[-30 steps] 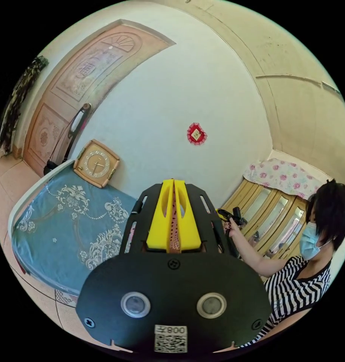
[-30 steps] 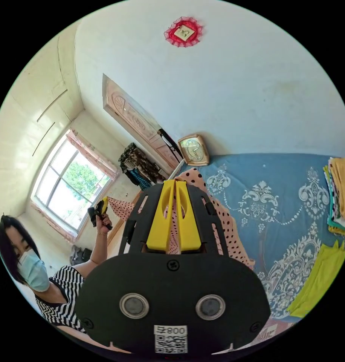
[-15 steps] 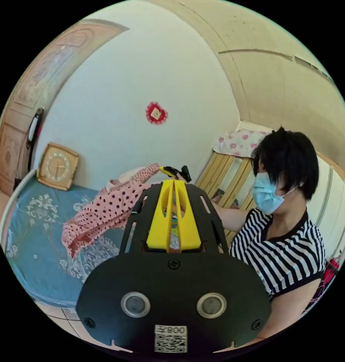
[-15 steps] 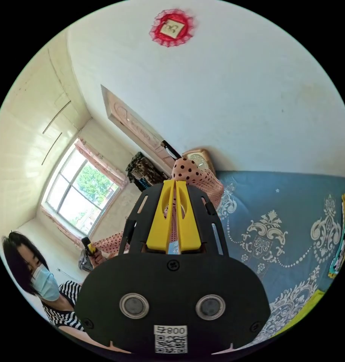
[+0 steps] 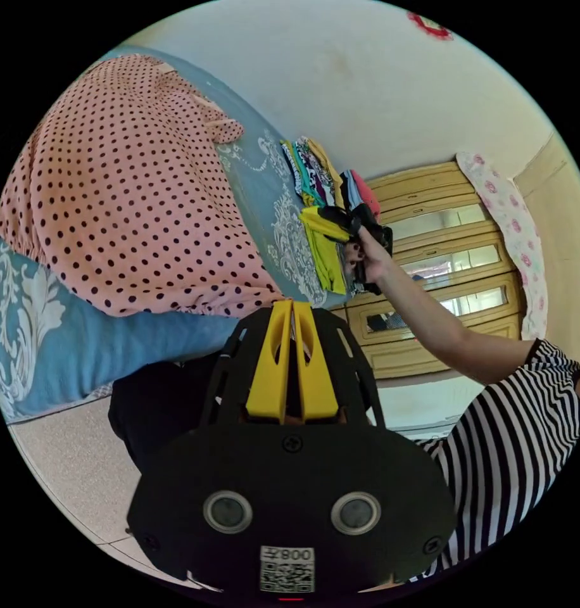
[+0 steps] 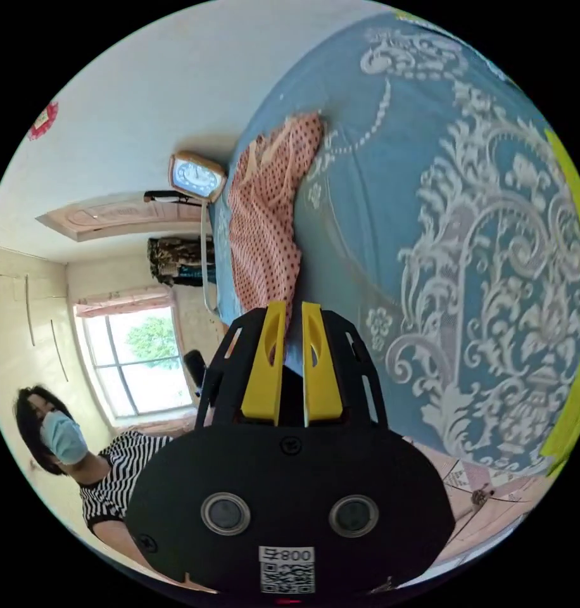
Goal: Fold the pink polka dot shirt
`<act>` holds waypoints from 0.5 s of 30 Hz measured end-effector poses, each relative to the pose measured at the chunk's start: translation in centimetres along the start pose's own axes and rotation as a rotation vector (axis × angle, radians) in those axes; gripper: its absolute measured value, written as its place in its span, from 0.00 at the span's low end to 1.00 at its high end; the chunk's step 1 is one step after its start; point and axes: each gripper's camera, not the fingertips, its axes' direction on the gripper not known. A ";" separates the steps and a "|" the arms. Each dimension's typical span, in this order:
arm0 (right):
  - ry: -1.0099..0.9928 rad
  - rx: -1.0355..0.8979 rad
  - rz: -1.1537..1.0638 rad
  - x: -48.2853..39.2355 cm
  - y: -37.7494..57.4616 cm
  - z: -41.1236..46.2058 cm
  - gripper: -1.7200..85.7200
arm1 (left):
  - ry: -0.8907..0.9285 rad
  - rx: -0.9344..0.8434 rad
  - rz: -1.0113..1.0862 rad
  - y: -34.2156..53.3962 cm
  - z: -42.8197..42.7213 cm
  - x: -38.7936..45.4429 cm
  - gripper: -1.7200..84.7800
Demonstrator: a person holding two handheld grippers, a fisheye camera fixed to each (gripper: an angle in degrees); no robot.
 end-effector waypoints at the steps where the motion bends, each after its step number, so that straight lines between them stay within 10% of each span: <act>1: -0.064 -0.021 0.009 1.8 1.2 1.7 0.09 | -0.019 0.001 0.004 -0.1 0.1 -0.3 0.02; 15: -0.260 -0.125 0.039 10.2 2.7 9.3 0.12 | -0.089 0.013 0.034 -0.5 0.9 -3.4 0.03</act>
